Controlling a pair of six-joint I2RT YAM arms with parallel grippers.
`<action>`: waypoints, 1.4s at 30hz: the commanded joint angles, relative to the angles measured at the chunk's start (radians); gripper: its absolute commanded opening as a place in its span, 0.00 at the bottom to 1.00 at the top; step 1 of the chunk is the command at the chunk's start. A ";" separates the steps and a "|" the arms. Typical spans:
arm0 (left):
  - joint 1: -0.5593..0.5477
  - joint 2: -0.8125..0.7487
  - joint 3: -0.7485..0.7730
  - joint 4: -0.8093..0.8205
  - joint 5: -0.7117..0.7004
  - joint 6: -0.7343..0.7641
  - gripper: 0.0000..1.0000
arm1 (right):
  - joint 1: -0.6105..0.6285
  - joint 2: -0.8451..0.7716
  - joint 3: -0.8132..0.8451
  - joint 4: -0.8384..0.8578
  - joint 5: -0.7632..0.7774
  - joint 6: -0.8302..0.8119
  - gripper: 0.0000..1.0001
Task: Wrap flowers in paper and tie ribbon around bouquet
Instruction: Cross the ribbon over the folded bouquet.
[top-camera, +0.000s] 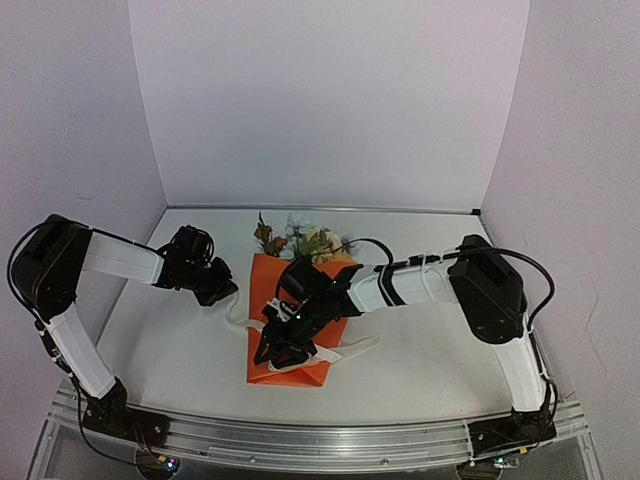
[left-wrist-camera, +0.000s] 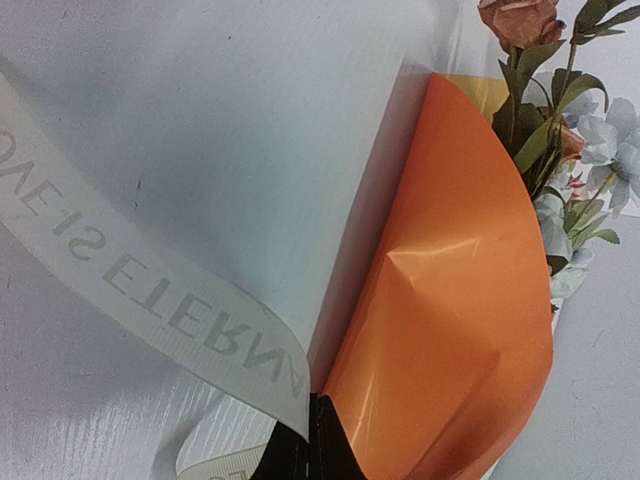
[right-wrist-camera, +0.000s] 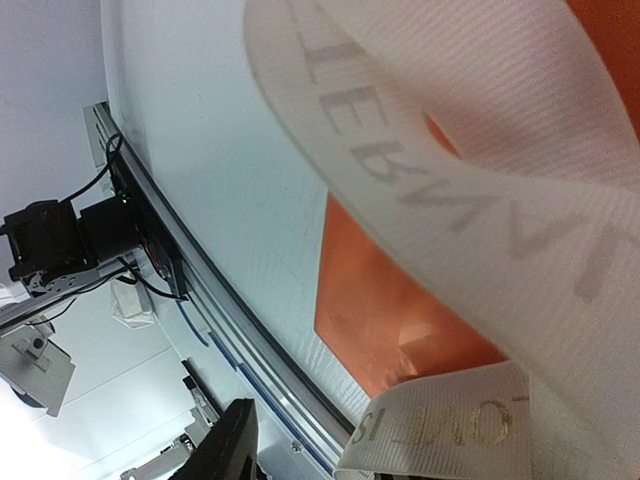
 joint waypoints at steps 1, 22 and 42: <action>0.006 -0.046 -0.005 0.002 -0.019 0.014 0.00 | 0.003 0.001 0.081 0.007 -0.012 0.030 0.31; 0.017 -0.011 0.025 -0.050 -0.046 0.066 0.00 | -0.203 -0.058 -0.020 0.728 -0.018 0.705 0.00; 0.017 -0.024 -0.017 -0.081 -0.058 0.090 0.00 | -0.264 0.048 -0.149 1.285 0.258 1.100 0.15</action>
